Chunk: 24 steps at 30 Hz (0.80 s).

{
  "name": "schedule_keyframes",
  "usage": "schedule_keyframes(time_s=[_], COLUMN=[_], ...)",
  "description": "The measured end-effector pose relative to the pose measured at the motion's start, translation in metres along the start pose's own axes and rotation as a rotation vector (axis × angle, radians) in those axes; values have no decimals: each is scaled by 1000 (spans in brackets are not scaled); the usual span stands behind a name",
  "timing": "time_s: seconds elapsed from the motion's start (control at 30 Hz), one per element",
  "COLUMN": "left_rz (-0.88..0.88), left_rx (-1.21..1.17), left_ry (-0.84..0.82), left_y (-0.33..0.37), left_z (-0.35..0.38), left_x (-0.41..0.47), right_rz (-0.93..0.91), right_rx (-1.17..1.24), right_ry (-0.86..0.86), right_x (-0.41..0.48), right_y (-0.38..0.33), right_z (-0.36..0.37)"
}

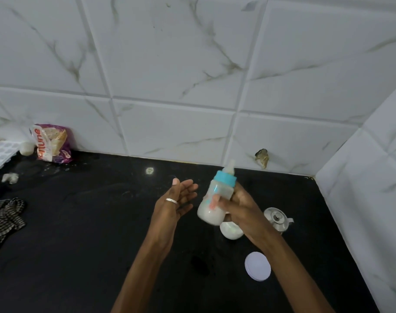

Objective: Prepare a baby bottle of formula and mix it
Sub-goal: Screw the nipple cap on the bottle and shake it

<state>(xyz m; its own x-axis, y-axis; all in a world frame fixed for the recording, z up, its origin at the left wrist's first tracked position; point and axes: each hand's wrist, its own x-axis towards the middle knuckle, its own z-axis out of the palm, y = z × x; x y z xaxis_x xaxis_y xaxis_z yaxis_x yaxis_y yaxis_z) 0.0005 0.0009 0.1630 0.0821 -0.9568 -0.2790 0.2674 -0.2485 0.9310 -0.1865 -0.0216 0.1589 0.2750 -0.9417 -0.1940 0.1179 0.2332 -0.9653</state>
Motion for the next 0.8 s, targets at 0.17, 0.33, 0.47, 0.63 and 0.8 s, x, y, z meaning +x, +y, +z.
schedule_keyframes(time_s=[0.17,0.33,0.47,0.63,0.8], left_rz=[7,8,0,-4,-9], left_rx=[-9,-13,-16,-13,-15], left_ry=[22,16,20,12,16], left_y=[1,2,2,4,4], left_z=[-3,-2,-2,0,0], left_x=[0,-1,-1,-2,-3], right_rz=[-8,24,-7,28,28], right_rx=[201,170,249,122,165], right_ry=[117,57,130,24,67], right_x=[3,-1,2,-3,-1], right_y=[1,-1,-2,-1,1], right_z=[1,3,5,4,7])
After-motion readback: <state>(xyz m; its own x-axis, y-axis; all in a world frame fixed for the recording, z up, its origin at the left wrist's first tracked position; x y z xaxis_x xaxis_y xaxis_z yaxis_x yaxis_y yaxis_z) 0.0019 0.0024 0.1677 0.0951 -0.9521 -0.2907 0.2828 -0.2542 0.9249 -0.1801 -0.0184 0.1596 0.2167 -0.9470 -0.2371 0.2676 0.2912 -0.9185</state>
